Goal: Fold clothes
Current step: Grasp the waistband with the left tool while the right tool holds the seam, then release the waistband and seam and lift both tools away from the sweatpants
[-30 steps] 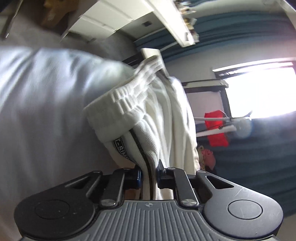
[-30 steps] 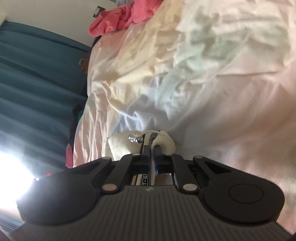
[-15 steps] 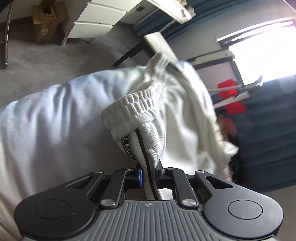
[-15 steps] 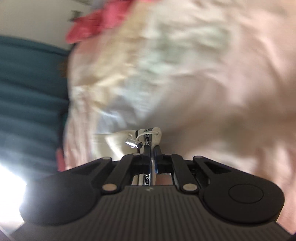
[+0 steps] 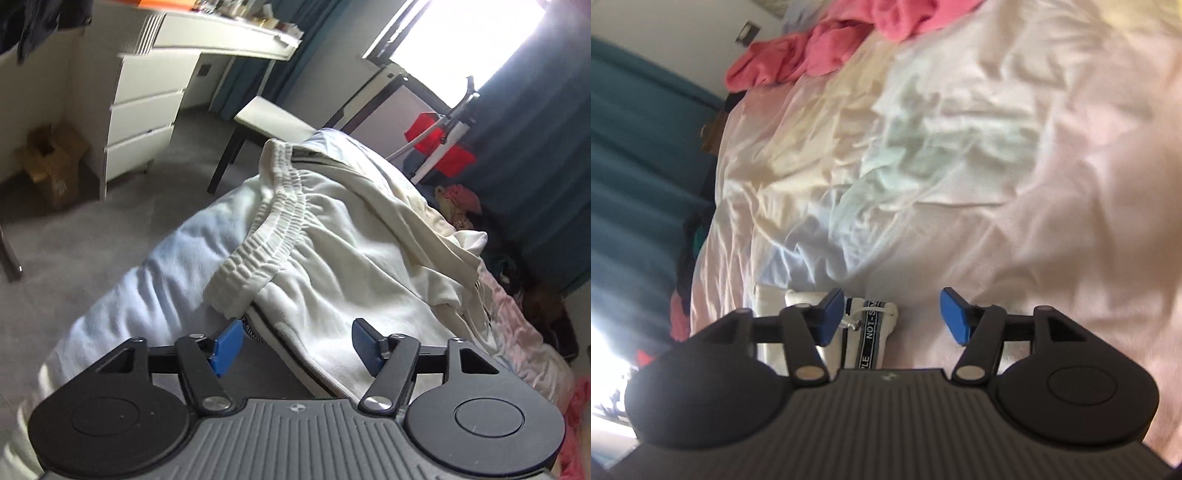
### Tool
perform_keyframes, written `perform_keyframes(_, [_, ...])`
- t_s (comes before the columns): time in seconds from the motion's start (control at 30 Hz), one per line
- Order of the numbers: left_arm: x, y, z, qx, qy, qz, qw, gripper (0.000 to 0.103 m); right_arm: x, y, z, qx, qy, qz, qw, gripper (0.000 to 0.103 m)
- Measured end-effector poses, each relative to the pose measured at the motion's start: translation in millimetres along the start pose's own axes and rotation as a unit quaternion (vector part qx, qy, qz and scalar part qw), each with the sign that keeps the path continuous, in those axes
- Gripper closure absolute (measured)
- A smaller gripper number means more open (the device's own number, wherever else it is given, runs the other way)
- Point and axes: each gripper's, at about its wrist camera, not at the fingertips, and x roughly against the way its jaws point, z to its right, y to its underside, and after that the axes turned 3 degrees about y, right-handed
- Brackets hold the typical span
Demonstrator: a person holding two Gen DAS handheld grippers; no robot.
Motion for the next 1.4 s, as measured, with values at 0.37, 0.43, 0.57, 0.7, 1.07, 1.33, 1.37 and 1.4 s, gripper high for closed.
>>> perform_keyframes(0.37, [-14,29,152,-0.119,0.115,0.01,0.9862,0.02,-33,19,-4,-0.024,-0.068,-0.078,0.994,0.065])
perform_keyframes(0.43, [-24,40,186,-0.144,0.134,0.011,0.9804,0.02,-29,20,-10,0.001,-0.056,-0.067,0.996,0.087])
perform_keyframes(0.57, [-42,60,244,-0.174,0.166,0.011,0.9706,0.02,-13,15,-11,0.001,-0.075,-0.045,0.996,0.089])
perform_keyframes(0.7, [-58,77,279,-0.191,0.174,0.021,0.9659,0.02,-15,15,-5,0.009,-0.049,-0.052,0.997,0.09])
perform_keyframes(1.07, [-95,109,316,-0.272,0.138,0.037,0.9517,0.018,5,28,-49,0.178,0.0,-0.007,0.984,0.067])
perform_keyframes(1.33, [-113,122,312,-0.297,0.132,0.043,0.9446,0.018,47,56,-93,0.287,-0.021,0.117,0.951,0.023])
perform_keyframes(1.37, [-113,122,312,-0.299,0.132,0.045,0.944,0.018,54,64,-100,0.3,-0.033,0.128,0.945,0.023])
perform_keyframes(1.4, [-113,123,312,-0.3,0.133,0.048,0.9435,0.018,60,72,-107,0.312,-0.047,0.133,0.94,0.023])
